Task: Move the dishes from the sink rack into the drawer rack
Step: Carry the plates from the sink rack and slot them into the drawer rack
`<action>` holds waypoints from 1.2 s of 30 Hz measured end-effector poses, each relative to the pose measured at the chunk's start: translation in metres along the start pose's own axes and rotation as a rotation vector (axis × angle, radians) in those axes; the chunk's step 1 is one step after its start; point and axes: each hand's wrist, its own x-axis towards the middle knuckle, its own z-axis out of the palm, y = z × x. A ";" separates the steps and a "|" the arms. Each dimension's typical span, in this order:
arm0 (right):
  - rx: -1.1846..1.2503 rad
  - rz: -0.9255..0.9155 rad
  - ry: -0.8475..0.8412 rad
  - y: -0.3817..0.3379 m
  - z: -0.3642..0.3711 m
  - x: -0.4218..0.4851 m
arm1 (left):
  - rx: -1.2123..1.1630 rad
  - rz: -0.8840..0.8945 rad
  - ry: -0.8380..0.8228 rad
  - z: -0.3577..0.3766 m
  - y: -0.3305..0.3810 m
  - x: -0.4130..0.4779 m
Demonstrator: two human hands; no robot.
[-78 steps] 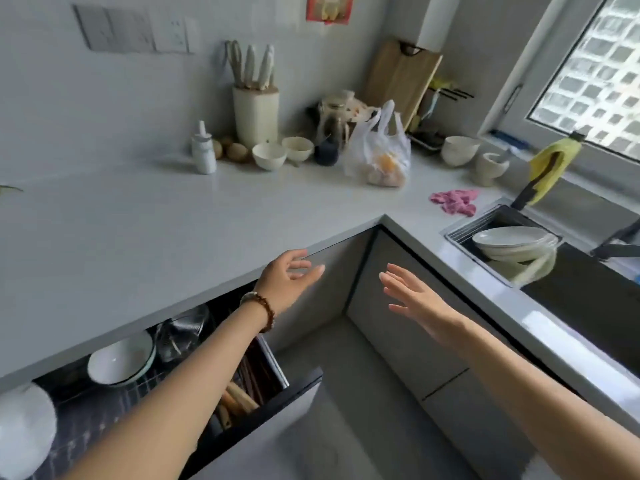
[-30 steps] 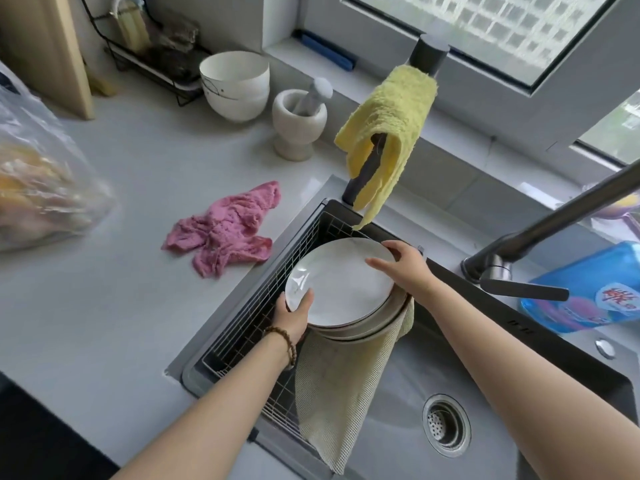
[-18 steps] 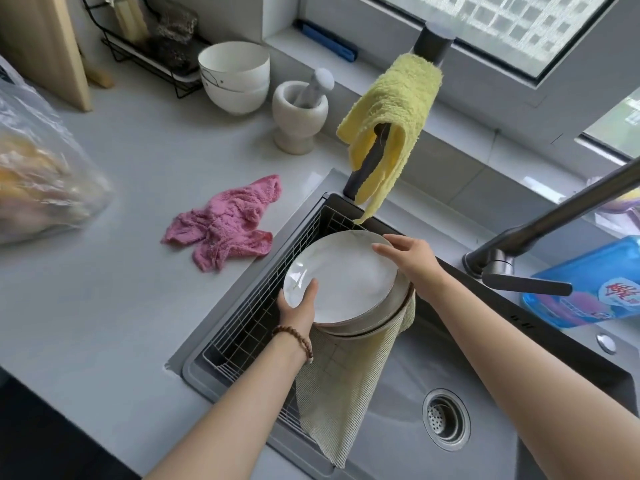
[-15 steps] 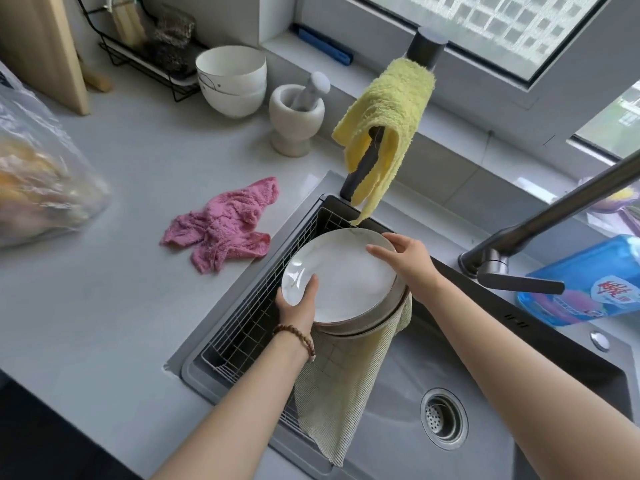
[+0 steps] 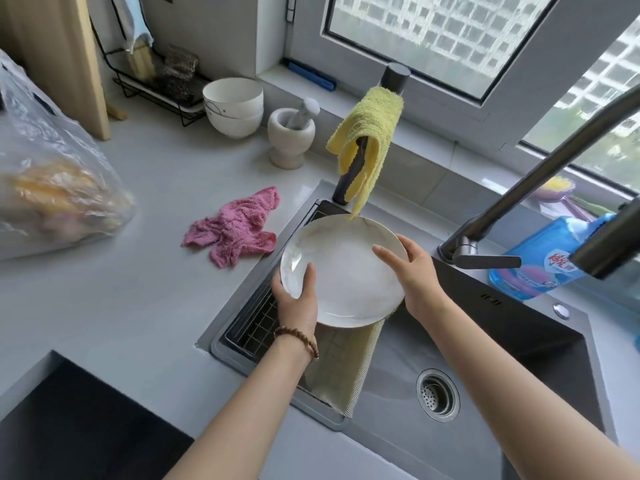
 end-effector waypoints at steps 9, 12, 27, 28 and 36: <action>0.086 0.077 -0.327 -0.013 0.021 -0.129 | 0.158 0.391 0.169 -0.096 0.037 -0.090; 0.029 0.061 -0.446 -0.021 0.036 -0.169 | 0.177 0.477 0.215 -0.136 0.045 -0.124; -0.123 0.087 -1.366 0.028 0.134 -0.450 | 0.264 0.494 0.650 -0.428 -0.005 -0.396; -0.127 0.094 -1.430 0.033 0.144 -0.470 | 0.274 0.481 0.671 -0.447 -0.009 -0.415; -0.256 0.050 -1.642 0.093 0.220 -0.636 | 0.265 0.327 0.678 -0.595 -0.056 -0.549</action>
